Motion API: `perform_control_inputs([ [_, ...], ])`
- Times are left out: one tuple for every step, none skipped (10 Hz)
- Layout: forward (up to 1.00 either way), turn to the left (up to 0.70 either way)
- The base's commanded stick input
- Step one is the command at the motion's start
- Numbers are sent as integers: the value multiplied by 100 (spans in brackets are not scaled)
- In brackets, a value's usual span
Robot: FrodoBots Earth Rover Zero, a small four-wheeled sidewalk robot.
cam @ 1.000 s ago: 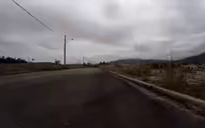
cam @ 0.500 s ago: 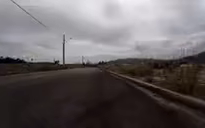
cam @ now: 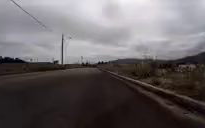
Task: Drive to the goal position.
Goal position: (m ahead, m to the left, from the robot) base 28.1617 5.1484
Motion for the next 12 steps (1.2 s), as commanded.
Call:
perform_control_inputs([
  [70, 0],
  [70, 0],
  [70, 0],
  [70, 0],
  [70, 0],
  [70, 8],
  [70, 14],
  [70, 14],
  [70, 14],
  [70, 5],
  [70, 0],
  [70, 0],
])
